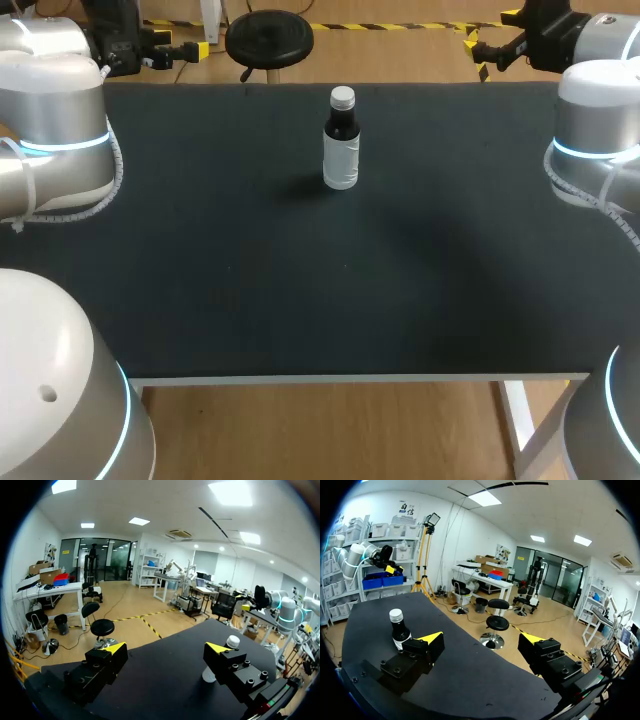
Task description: Unscrew the bottle cap
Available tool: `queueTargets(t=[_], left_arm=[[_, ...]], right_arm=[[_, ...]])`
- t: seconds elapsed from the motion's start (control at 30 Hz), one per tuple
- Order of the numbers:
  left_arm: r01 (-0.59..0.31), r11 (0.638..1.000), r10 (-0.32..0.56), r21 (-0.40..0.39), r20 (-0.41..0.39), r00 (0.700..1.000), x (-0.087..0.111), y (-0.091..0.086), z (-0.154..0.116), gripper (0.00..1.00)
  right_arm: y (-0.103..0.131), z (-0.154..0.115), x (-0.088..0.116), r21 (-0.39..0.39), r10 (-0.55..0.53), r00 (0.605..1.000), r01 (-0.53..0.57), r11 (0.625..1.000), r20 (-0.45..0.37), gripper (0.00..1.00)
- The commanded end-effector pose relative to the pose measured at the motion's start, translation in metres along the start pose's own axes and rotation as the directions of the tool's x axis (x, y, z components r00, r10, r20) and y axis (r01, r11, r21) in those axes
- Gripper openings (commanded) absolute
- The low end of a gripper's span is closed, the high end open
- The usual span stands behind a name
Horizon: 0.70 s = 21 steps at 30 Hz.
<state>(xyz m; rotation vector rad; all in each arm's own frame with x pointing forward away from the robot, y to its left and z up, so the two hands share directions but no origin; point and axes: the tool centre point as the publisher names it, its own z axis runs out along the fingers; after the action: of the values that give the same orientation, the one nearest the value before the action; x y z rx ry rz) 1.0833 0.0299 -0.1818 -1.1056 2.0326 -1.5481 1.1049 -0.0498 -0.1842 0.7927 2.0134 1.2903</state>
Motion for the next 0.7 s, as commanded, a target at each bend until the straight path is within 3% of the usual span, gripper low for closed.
queueTargets(t=[0.03,0.2,0.27,0.4,0.47,0.5,0.6,0.63,0.67,0.7], left_arm=[[0.001,1.000,-0.001,-0.002,-0.001,1.000,0.000,0.000,0.000,1.00],[0.001,1.000,-0.001,-0.002,-0.001,1.000,0.000,0.000,0.000,1.00],[-0.059,0.998,0.059,0.012,0.012,0.998,-0.001,-0.005,-0.005,1.00],[-0.174,0.981,0.184,0.083,-0.126,0.975,0.011,-0.008,-0.004,1.00],[-0.227,0.965,0.253,0.130,-0.239,0.937,0.019,-0.007,0.002,1.00],[-0.255,0.959,0.279,0.125,-0.256,0.926,0.023,-0.006,0.006,1.00],[-0.260,0.942,0.325,0.210,-0.393,0.860,0.034,0.000,0.015,1.00],[-0.260,0.934,0.348,0.246,-0.444,0.826,0.039,0.002,0.017,1.00],[-0.256,0.932,0.351,0.256,-0.464,0.813,0.044,0.004,0.020,1.00],[-0.251,0.922,0.374,0.296,-0.510,0.775,0.048,0.005,0.023,1.00]], right_arm=[[0.000,0.000,0.000,-0.001,0.000,1.000,0.000,1.000,0.000,1.00],[0.000,0.000,0.000,-0.001,0.000,1.000,0.000,1.000,0.000,1.00],[0.000,0.000,0.000,-0.001,0.000,1.000,0.000,1.000,0.000,1.00],[0.000,0.000,0.000,-0.001,0.000,1.000,0.000,1.000,0.000,1.00],[0.000,0.000,0.000,-0.001,0.000,1.000,0.000,1.000,0.000,1.00],[0.000,0.000,0.000,-0.001,0.000,1.000,0.000,1.000,0.000,1.00],[0.000,0.000,0.000,-0.001,0.000,1.000,0.000,1.000,0.000,1.00],[0.000,0.000,0.000,-0.001,0.000,1.000,0.000,1.000,0.000,1.00],[0.000,0.000,0.000,-0.001,0.000,1.000,0.000,1.000,0.000,1.00],[0.000,0.000,0.000,-0.001,0.000,1.000,0.000,1.000,0.000,1.00]])
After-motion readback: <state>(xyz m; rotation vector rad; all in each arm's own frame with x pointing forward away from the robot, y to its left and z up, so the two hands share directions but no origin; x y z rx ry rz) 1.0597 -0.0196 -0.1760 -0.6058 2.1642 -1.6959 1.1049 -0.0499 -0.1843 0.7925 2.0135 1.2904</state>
